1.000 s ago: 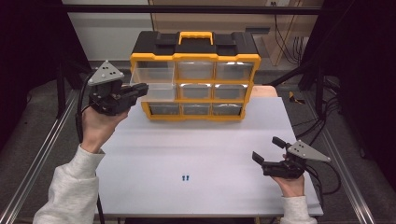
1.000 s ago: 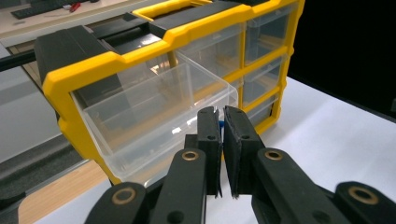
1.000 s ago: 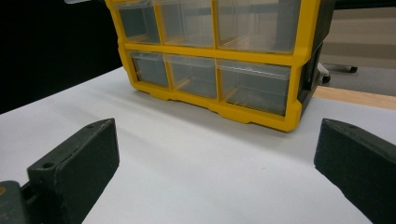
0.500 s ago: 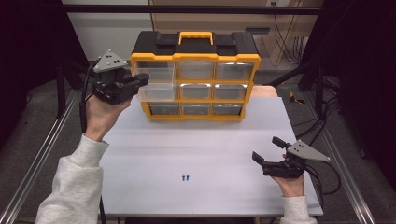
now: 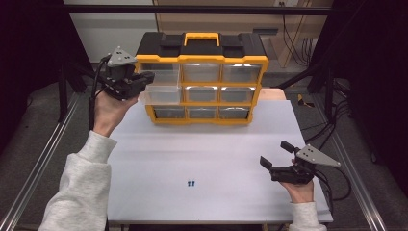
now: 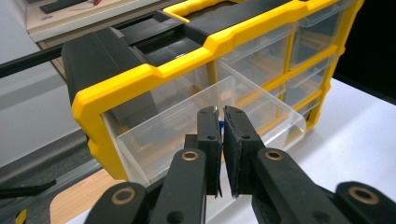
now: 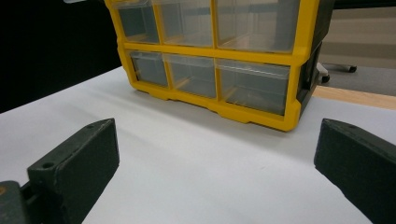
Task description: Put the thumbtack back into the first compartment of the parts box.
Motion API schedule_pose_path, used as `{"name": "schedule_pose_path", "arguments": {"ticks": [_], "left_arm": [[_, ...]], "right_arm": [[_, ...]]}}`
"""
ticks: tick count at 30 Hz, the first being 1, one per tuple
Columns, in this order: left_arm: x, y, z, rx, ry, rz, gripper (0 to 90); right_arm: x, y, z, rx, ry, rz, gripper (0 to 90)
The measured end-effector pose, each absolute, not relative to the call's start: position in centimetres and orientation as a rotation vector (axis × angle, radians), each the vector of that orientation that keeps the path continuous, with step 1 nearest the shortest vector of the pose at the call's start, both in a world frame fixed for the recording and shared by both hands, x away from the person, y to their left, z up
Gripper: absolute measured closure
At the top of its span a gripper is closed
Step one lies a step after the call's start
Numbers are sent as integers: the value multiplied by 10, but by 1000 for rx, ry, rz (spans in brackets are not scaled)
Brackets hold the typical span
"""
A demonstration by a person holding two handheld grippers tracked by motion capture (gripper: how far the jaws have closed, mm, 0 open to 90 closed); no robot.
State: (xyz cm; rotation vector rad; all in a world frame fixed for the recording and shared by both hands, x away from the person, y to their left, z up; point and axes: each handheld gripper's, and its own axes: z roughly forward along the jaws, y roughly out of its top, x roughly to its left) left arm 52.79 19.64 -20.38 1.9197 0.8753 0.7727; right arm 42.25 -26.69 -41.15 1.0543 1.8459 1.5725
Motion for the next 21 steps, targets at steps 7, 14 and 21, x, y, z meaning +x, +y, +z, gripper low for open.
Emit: {"name": "schedule_pose_path", "arguments": {"ticks": [7,14,21], "left_arm": [[538,197,-210,1943,911,783,847],[546,197,-215,1968,934,787,847],[552,197,-216,1973,959,788,847]], "right_arm": [[423,-267,-412,1052,1849,1574,5],[423,-267,-412,1062,1848,1568,4],[423,-268,-412,1060,1845,1575,5]]}}
